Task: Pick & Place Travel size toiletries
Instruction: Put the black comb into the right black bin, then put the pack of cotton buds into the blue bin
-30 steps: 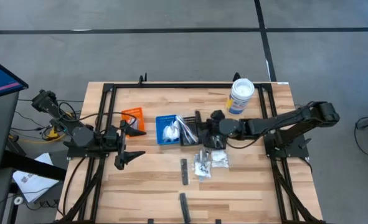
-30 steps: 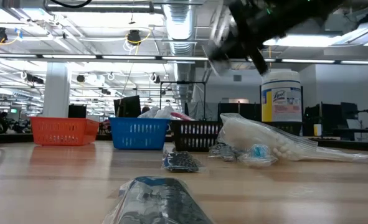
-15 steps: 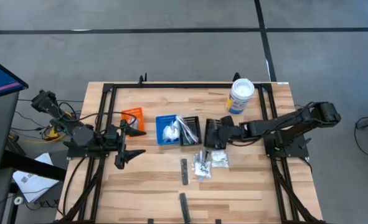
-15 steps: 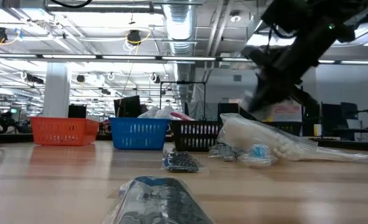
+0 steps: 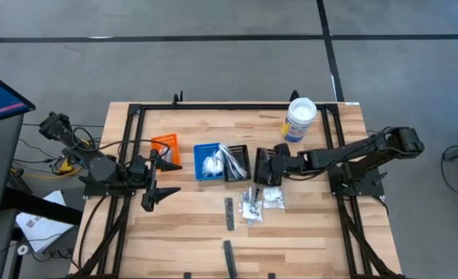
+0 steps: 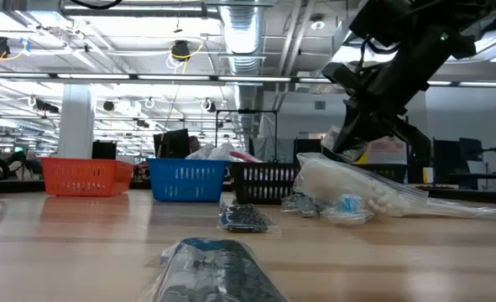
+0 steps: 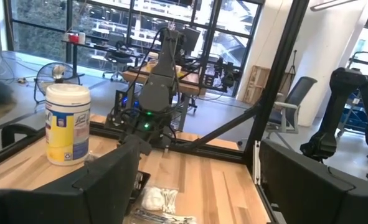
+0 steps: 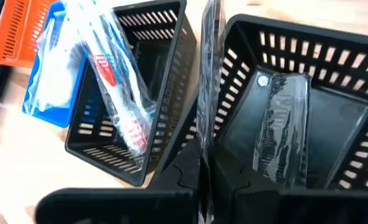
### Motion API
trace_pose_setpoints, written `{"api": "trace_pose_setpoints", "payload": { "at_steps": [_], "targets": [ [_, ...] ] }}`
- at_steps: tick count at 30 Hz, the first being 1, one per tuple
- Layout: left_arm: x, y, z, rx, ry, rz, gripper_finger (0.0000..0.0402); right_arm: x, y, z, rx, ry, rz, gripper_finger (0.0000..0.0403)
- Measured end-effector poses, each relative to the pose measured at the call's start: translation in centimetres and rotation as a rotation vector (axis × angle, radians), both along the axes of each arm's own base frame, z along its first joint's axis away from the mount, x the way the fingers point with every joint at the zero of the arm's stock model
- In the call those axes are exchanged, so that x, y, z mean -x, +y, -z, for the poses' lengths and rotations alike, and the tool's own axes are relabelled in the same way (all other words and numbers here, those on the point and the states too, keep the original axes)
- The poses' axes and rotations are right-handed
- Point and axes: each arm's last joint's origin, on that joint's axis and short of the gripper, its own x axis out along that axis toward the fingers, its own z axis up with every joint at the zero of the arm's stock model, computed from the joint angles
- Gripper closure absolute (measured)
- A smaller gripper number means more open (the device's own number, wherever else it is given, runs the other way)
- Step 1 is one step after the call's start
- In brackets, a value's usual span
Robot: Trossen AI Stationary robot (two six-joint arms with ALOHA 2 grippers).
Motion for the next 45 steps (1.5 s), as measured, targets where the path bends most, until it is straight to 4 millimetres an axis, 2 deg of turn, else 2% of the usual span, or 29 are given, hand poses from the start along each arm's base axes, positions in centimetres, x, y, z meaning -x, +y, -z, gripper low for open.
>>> {"api": "trace_pose_setpoints", "payload": {
  "at_steps": [8,26,32,37,45],
  "targets": [
    [0.0,0.0,0.0,0.001,-0.004,0.0,0.0082,0.2,0.1,0.2,-0.003,0.032,-0.012,0.0385],
    [0.0,0.0,-0.1,0.001,-0.005,0.001,0.0082,0.6,0.0,0.4,0.005,0.075,-0.007,0.0318],
    [0.0,0.0,-0.1,0.001,-0.005,0.001,0.0082,0.0,0.1,0.0,0.067,0.035,-0.08,0.0296],
    [0.0,0.0,-0.1,0.001,-0.005,0.001,0.0082,-0.9,0.4,-1.2,0.125,-0.009,-0.155,0.029],
    [0.0,0.0,-0.1,0.0,-0.005,0.001,0.0082,-2.8,2.2,-5.2,0.252,-0.094,-0.325,0.0291]
  ]
}}
